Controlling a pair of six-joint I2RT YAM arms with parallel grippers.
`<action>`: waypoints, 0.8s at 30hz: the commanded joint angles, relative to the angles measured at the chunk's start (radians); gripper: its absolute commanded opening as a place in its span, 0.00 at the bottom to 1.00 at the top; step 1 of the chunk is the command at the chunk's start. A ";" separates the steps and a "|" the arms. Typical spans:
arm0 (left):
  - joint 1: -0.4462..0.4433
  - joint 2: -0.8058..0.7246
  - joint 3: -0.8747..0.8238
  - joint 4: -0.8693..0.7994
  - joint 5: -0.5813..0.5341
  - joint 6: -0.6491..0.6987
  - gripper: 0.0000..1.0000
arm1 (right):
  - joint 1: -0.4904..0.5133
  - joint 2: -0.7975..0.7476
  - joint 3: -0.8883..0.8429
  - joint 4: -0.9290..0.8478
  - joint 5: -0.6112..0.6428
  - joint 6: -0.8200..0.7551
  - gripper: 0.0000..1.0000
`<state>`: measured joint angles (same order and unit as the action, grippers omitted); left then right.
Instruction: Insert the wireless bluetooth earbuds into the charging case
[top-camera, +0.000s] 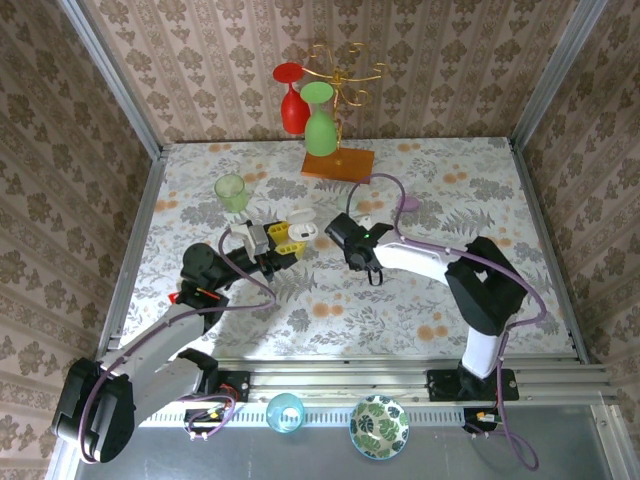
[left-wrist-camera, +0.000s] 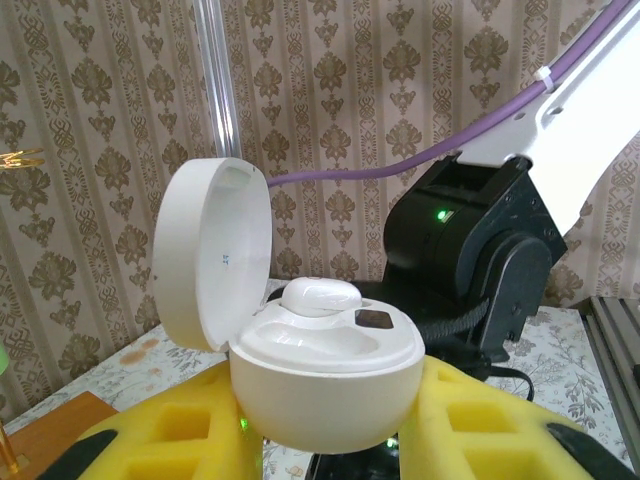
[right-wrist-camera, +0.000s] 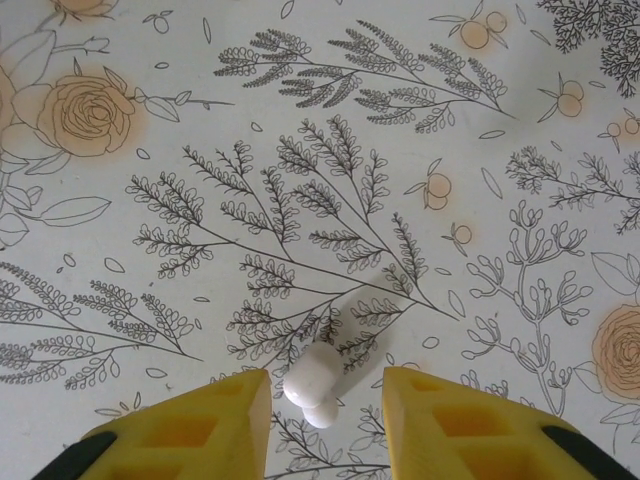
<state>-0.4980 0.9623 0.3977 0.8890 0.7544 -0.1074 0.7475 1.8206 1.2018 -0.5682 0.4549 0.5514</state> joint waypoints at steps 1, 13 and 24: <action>-0.008 -0.016 0.021 0.016 -0.003 0.022 0.27 | 0.032 0.058 0.054 -0.111 0.088 0.060 0.33; -0.009 -0.020 0.021 0.011 -0.005 0.026 0.27 | 0.042 0.157 0.125 -0.173 0.114 0.096 0.33; -0.008 -0.017 0.021 0.009 -0.006 0.028 0.27 | 0.044 0.193 0.137 -0.191 0.110 0.095 0.29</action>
<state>-0.4980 0.9619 0.3977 0.8886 0.7540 -0.1001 0.7895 1.9923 1.3140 -0.7193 0.5209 0.6254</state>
